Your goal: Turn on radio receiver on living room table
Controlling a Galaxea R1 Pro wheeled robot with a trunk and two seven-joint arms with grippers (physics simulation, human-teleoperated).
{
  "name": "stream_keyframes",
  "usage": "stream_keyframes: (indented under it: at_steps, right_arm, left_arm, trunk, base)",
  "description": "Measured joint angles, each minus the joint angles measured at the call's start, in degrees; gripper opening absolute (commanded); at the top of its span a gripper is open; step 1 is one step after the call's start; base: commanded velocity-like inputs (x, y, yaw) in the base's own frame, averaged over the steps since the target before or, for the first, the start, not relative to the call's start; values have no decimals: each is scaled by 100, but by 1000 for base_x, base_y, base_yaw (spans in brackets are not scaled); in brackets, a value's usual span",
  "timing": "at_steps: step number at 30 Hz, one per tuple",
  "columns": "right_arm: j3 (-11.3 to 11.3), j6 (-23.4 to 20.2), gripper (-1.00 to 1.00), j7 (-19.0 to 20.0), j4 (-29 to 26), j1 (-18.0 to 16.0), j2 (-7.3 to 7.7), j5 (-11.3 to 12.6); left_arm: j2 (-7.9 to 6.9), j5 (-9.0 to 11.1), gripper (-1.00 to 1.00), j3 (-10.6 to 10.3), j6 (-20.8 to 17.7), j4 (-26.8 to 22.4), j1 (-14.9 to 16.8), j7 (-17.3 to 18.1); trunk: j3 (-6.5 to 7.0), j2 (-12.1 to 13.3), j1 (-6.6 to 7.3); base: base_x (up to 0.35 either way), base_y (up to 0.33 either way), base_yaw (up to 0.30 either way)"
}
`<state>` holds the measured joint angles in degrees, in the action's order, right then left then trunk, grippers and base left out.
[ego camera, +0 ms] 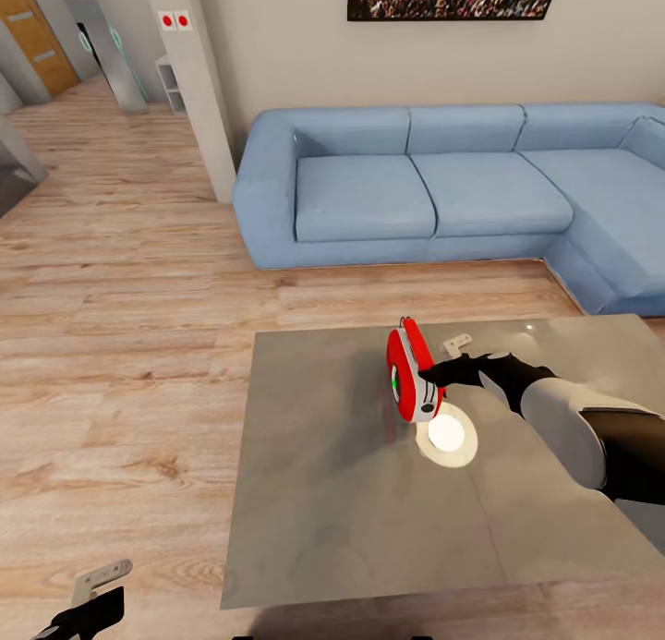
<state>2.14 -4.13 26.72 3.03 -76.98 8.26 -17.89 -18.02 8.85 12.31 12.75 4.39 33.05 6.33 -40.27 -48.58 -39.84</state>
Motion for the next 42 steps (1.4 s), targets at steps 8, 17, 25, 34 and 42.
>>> stream_keyframes:
  at_steps: [8, 17, 25, 34, 42]
  right_arm:
    - [-1, 0, -100, 0, 0, 0, 0, -2]
    - [-1, 0, -100, 0, 0, 0, 0, 0]
    - [34, 22, -100, -7, 80, 16, -113, -3]
    - [93, 30, -100, 6, 79, 17, -114, -10]
    - [129, 35, -100, 17, 79, 18, -114, -11]
  left_arm:
    - [0, -3, -100, 0, -1, 0, 0, 0]
    - [0, -6, -100, 0, -9, 0, 0, 9]
    - [258, -51, -100, -24, 43, -7, -34, -35]
    - [385, -59, -100, -26, 44, -9, -44, -35]
    - [388, -57, -100, -26, 44, -9, -44, -35]
  trunk:
    - [-89, -199, -109]
    - [-90, -201, -110]
    - [-90, -201, -110]
    - [-90, -201, -110]
    - [-90, -201, -110]
  base:
    - [0, 0, 0]
    - [0, 0, 0]
    - [0, 0, 0]
    - [0, 0, 0]
    - [0, 0, 0]
